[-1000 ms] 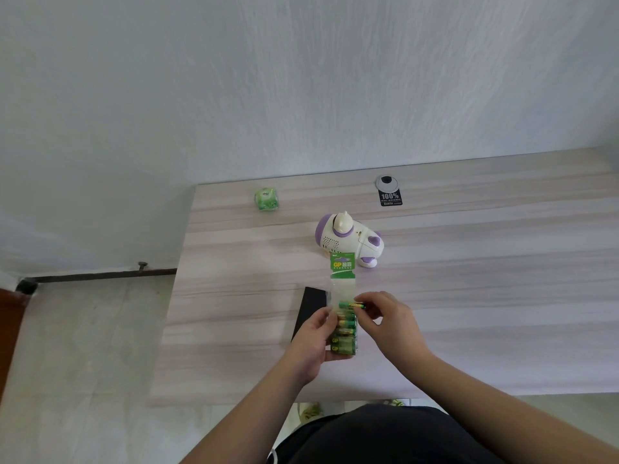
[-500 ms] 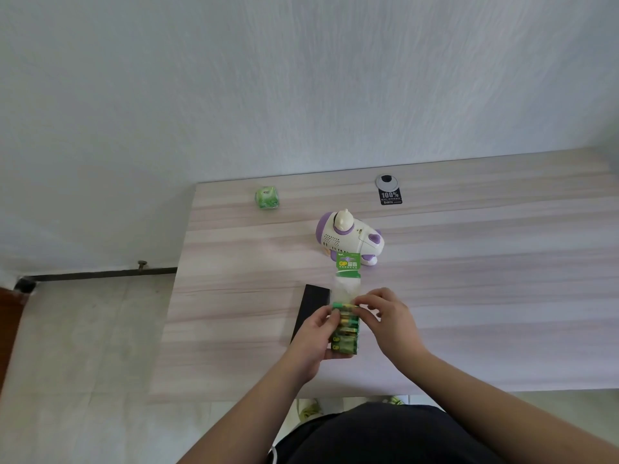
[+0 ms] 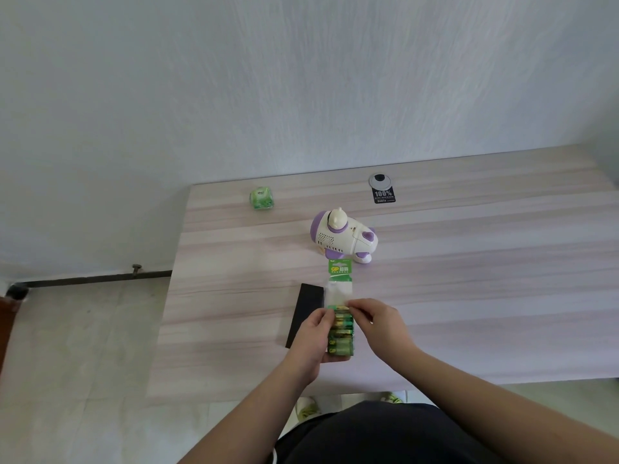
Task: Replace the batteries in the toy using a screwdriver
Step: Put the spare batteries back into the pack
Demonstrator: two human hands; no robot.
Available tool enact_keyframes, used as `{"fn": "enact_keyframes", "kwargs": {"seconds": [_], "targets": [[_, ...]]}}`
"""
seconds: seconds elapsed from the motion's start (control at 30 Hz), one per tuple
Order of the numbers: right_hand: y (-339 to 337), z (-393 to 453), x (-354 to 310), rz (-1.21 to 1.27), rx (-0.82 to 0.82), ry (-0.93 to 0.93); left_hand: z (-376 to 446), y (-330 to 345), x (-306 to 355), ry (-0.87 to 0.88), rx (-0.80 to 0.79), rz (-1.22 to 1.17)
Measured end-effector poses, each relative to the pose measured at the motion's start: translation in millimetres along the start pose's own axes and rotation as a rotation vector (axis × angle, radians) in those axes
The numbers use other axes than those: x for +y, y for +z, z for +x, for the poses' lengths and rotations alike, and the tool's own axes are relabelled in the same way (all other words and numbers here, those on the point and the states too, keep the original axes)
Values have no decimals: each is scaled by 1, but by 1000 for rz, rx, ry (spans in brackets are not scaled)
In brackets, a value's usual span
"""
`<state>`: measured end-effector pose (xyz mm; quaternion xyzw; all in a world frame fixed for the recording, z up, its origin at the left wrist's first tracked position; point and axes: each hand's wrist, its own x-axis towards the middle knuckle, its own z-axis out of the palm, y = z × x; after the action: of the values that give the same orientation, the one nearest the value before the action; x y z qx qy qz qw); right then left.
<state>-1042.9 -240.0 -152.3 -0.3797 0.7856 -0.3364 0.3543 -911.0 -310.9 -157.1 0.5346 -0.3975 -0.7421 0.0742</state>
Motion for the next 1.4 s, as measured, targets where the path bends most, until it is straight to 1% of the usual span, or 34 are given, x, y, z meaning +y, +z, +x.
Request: {"fn": "enact_keyframes", "kwargs": {"seconds": [0.13, 0.2, 0.3, 0.4, 0.47, 0.57, 0.63, 0.7, 0.83, 0.97, 1.1, 1.3, 1.4], "targets": [[2, 0, -1, -18, -62, -4, 1, 1, -1, 2, 2, -26], [2, 0, 0, 11, -78, 26, 1, -1, 0, 1, 2, -31], [2, -3, -3, 156, -78, 118, 2, 0, 3, 7, 18, -39], [5, -3, -12, 342, -9, 207, 4, 2, 6, 29, 48, -9], [8, -2, -16, 417, 27, 265, 5, 5, 6, 56, 67, 35], [15, 1, -17, 443, 11, 305, 4, 9, 6, 100, 91, 91], [19, 4, -15, 505, -3, 349, 4, 8, 5, 119, 94, 119], [20, 9, -11, 577, -19, 391, 4, 5, 3, 116, 93, 118], [17, 13, -9, 641, -62, 397, 4, 0, 4, 99, 77, 119], [17, 15, -8, 597, -67, 380, 7, -6, 8, 90, 33, 144], [17, 12, -15, 438, -38, 319, 7, -8, 10, 50, 26, 103], [20, 9, -23, 298, 186, 280, 2, -4, 13, 1, 18, -31], [24, 6, -25, 300, 219, 251, 0, -1, 16, 0, 39, -78]]}}
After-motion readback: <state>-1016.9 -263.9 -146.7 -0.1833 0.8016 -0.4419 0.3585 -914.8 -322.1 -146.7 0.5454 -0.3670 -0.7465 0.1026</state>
